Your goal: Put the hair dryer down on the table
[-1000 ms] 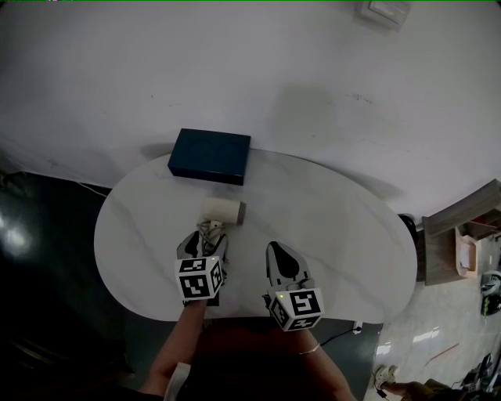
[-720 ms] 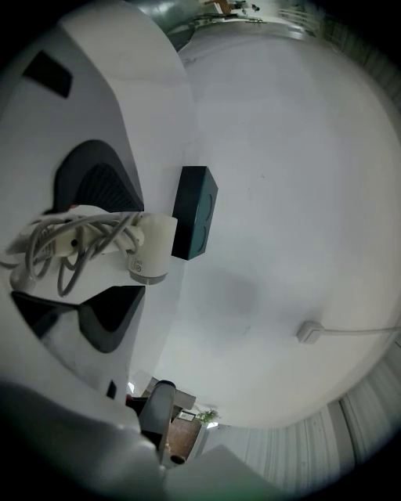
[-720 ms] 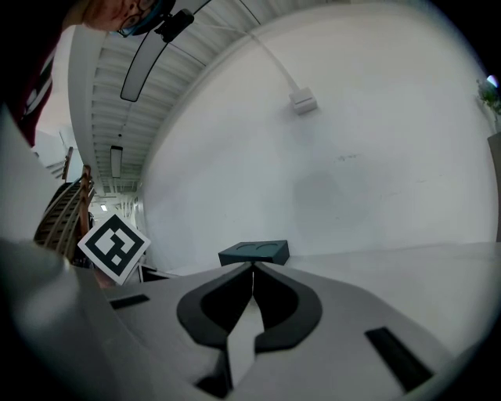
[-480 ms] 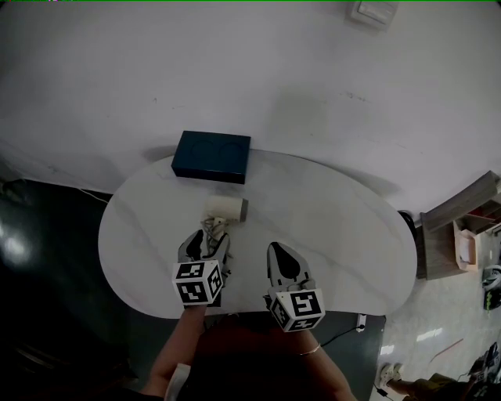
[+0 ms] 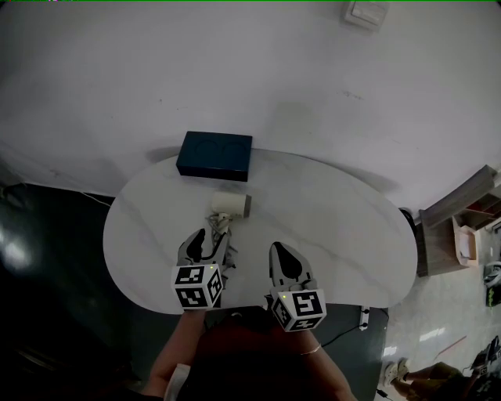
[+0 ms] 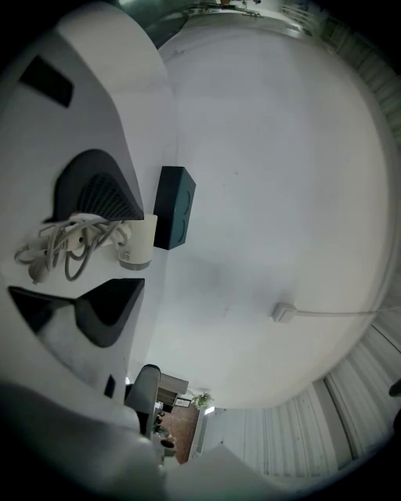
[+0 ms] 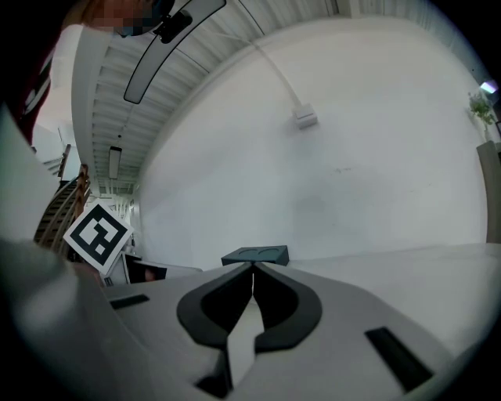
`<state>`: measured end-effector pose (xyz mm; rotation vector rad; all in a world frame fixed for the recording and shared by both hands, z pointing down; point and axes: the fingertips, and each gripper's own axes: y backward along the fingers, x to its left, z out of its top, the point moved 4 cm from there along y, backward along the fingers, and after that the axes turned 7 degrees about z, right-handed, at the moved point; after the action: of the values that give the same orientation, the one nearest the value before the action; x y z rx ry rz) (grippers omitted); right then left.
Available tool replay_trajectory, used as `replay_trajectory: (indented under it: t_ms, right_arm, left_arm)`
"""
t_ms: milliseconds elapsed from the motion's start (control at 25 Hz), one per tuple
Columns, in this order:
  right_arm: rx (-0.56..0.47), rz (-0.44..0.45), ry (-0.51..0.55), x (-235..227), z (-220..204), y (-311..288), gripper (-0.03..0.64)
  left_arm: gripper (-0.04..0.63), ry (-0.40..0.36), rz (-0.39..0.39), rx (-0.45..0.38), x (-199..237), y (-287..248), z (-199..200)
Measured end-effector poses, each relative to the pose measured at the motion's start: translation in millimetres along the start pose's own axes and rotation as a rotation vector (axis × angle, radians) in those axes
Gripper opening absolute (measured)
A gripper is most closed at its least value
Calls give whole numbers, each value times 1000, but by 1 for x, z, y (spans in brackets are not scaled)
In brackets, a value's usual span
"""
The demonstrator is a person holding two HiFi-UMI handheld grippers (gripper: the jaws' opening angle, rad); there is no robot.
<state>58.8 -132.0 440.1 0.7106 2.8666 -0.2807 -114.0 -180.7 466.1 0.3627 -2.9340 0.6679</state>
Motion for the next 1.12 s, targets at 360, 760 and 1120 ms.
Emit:
replay_trajectory:
  t_ms: [360, 760, 1120]
  right_arm:
    - [-21, -23, 0, 10, 0, 15, 15]
    - [-45, -35, 12, 24, 1, 30, 15]
    - [-61, -35, 28, 43, 2, 39, 14]
  left_arm:
    - [152, -16, 6, -33, 6, 22, -1]
    - [67, -27, -35, -59, 2, 47, 0]
    - [26, -28, -60, -71, 9, 69, -2]
